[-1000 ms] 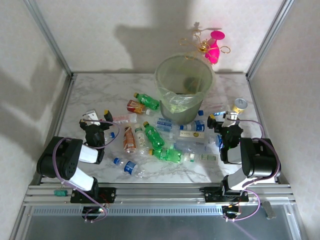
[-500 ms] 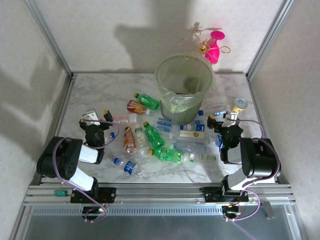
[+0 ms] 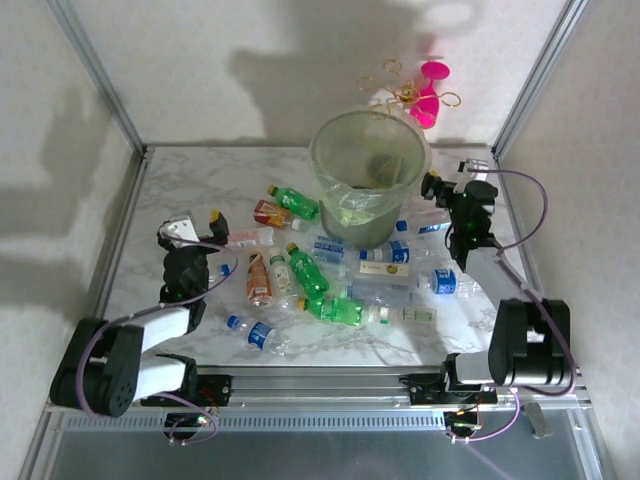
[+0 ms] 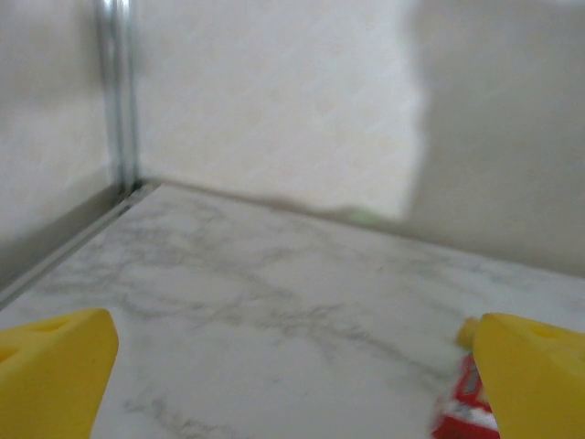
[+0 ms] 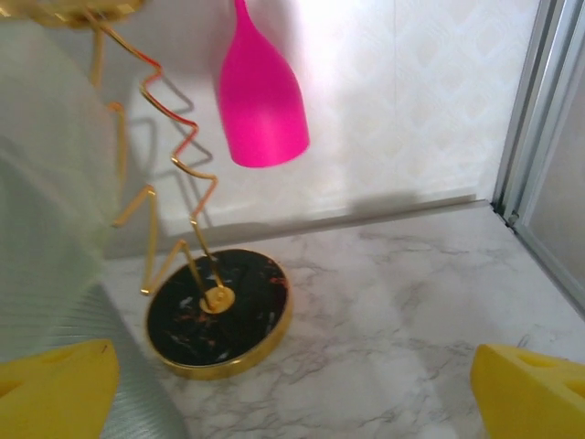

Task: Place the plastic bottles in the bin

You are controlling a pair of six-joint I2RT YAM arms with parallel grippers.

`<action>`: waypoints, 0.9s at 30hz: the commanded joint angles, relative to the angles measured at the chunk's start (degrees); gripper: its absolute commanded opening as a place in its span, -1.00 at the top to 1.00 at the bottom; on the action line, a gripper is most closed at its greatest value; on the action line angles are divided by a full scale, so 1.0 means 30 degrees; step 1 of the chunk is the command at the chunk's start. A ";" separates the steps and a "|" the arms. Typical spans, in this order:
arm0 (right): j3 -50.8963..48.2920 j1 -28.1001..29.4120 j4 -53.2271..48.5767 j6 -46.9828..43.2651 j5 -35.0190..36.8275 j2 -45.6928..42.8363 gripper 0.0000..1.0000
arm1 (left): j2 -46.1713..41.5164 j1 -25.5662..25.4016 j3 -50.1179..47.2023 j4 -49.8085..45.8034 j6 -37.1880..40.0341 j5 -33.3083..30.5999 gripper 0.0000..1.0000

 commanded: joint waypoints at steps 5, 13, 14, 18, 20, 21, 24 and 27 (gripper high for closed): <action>-0.1600 0.2238 -0.2518 0.3123 0.1187 -0.6430 -0.97 | -0.6410 -0.4013 0.2355 -0.4641 0.1521 0.0939 -0.99; 0.0858 0.3845 -1.0749 0.3072 -0.4611 -1.1097 -0.98 | -0.9846 -0.6158 0.9843 -2.2779 -0.6845 -0.4457 -0.98; 0.1562 0.3893 -1.2150 0.3471 -0.4377 -1.1104 -0.98 | -0.9288 -0.6117 1.1405 -2.5941 -0.7162 -0.4493 -0.99; 0.4188 0.3942 -1.6684 0.5748 -0.3337 -1.0912 -0.98 | -0.6607 -0.5894 1.5370 -3.5819 -1.2831 -0.8345 -0.99; 0.5660 0.3926 -1.9207 0.6159 -0.4600 -1.0186 -0.98 | -0.6306 -0.5226 1.5468 -3.6145 -1.2759 -0.6145 -0.99; 0.6557 0.3921 -2.1238 0.6357 -0.4541 -0.9730 -0.97 | -0.6258 -0.4839 1.5441 -3.6323 -1.3533 -0.5358 -0.99; 0.7338 0.3897 -2.3475 0.6934 -0.2435 -0.9125 -0.98 | -0.6141 -0.2899 1.5009 -3.7459 -1.7449 -0.3384 -0.99; 0.6181 0.3877 -2.2740 0.7831 -0.3722 -0.9278 -0.95 | -0.5851 -0.0575 1.3696 -3.6933 -1.9991 0.0791 -0.99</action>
